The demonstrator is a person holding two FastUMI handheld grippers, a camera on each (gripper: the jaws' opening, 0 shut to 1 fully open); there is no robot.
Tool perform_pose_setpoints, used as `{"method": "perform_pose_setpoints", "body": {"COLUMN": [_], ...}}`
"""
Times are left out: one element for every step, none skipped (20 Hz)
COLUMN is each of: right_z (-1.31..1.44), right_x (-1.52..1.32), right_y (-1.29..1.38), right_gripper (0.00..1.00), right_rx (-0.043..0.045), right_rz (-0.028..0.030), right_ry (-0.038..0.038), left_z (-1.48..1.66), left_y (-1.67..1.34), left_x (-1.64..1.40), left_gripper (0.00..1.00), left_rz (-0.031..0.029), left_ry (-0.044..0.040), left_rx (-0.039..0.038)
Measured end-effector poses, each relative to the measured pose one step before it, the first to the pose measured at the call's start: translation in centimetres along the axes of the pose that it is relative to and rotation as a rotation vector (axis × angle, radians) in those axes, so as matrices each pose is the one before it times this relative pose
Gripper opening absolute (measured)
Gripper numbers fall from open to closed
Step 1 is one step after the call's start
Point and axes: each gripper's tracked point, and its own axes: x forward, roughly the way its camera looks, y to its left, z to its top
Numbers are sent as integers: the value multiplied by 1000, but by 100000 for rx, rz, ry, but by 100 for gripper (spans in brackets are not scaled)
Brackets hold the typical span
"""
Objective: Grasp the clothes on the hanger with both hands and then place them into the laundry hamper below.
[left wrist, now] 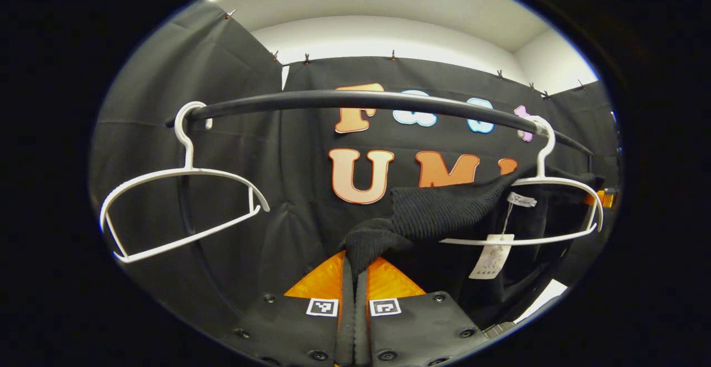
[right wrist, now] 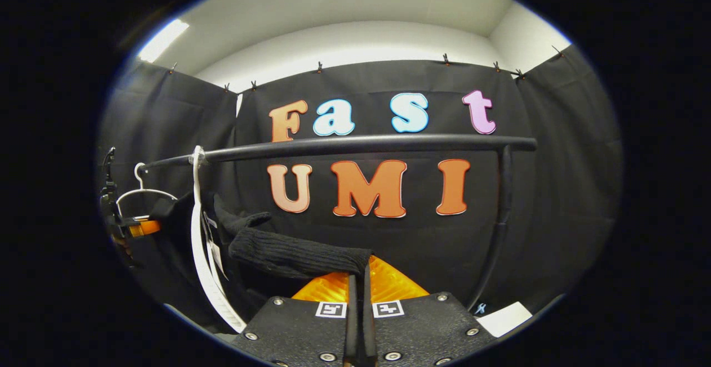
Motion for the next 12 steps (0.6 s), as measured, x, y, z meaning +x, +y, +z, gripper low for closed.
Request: {"method": "perform_pose_setpoints", "body": {"right_z": [-608, -357, -245, -210, -179, -308, -255, -169, -199, -80, -264, -469], "right_x": [516, 631, 652, 629, 527, 723, 528, 739, 446, 501, 437, 382], "right_y": [94, 284, 178, 17, 223, 357, -26, -23, -78, 0, -187, -113], "right_gripper": [3, 3, 3, 3, 3, 3, 3, 3, 3, 3, 3, 3], "right_rx": [3031, 2575, 367, -860, -292, 752, 1443, 804, 488, 189, 6, 217], "right_rz": [2665, 2433, 1435, 991, 1343, 1376, 675, 657, 619, 662, 385, 324], "right_ry": [212, -169, -487, -289, -256, -104, -35, -196, -199, -409, 23, 361], "left_z": [270, 300, 296, 344, 78, -140, -443, -621, -694, -810, -812, -756], "left_y": [638, 651, 835, 401, 450, 327, 227, 115, -179, -169, -244, -203], "left_x": [696, 905, 1113, 784, 793, 792, 689, 660, 564, 441, 316, 177], "left_gripper": [7, 10, 7, 7, 7, 7, 7, 7, 7, 7, 7, 7], "left_rz": [2389, 2044, 2333, 1611, 1623, 1269, 1114, 366, -236, -451, -332, -182], "left_ry": [-596, -722, -1281, -1163, -577, -214, 374, 576, 618, 870, 865, 690], "left_rx": [638, 1115, 1515, 1151, 857, 411, 743, 631, 279, -133, -268, -156]}}
